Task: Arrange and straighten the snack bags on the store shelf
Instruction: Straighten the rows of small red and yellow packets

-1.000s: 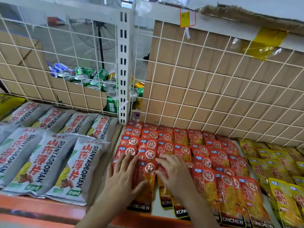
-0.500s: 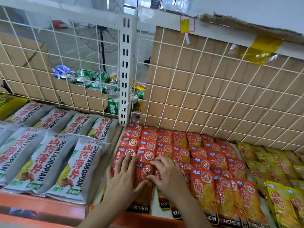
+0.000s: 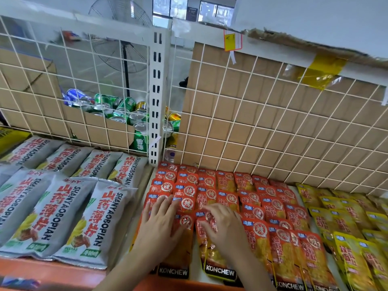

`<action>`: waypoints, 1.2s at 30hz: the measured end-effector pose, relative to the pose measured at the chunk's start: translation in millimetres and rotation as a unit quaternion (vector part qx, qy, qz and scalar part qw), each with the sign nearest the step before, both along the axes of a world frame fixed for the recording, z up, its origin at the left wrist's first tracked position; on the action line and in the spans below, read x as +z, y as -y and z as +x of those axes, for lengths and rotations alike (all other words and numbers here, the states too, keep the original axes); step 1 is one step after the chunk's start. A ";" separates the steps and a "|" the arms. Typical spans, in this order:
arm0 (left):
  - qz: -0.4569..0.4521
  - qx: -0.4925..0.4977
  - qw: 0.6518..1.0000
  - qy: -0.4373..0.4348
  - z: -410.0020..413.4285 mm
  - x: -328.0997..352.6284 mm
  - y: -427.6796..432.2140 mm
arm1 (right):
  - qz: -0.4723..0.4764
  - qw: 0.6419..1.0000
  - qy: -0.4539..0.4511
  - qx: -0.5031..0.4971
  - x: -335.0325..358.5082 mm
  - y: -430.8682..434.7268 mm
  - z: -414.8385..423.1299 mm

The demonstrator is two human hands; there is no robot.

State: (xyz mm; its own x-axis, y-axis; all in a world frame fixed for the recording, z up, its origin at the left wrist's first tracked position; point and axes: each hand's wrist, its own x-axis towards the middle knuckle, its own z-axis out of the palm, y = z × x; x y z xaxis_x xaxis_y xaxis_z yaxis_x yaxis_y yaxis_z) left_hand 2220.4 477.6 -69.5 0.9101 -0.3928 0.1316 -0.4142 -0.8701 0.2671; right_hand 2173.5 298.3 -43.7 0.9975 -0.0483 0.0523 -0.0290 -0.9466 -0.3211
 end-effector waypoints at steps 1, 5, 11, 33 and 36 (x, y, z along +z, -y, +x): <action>-0.010 -0.018 1.000 -0.007 4.4 3.2 2.7 | -0.001 1.000 -0.001 -0.003 0.7 0.7 0.1; 0.006 -0.033 0.998 -0.051 24.0 16.4 13.5 | -0.027 0.999 -0.028 -0.003 3.9 0.4 -0.1; 0.028 -0.065 0.996 -0.050 48.0 14.4 29.0 | -0.088 0.993 -0.080 0.016 8.0 -1.3 -1.0; 0.004 -0.124 0.992 -0.031 66.2 16.7 33.6 | 0.016 0.996 -0.050 -0.068 9.4 17.6 30.4; -0.008 -0.128 0.991 -0.044 67.3 15.8 34.3 | 0.054 0.993 -0.073 -0.074 18.5 19.3 39.9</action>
